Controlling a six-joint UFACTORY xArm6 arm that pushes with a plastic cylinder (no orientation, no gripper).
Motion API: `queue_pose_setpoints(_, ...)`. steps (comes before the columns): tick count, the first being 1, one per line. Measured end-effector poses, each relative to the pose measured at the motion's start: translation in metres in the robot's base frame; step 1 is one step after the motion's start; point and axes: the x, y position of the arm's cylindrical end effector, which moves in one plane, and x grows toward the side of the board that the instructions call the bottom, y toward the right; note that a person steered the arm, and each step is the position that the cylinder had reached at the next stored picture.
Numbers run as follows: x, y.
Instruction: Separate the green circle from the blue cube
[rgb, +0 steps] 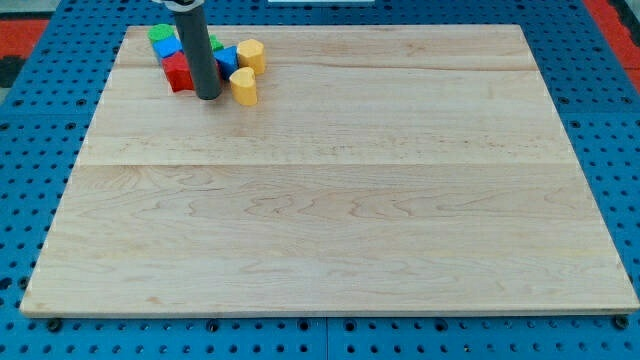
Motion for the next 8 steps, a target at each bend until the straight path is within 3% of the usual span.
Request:
queue_pose_setpoints(2,0.005,0.031)
queue_pose_setpoints(3,0.057,0.015)
queue_pose_setpoints(4,0.023,-0.114)
queue_pose_setpoints(5,-0.040,-0.158)
queue_pose_setpoints(6,-0.094,-0.132)
queue_pose_setpoints(8,-0.104,-0.029)
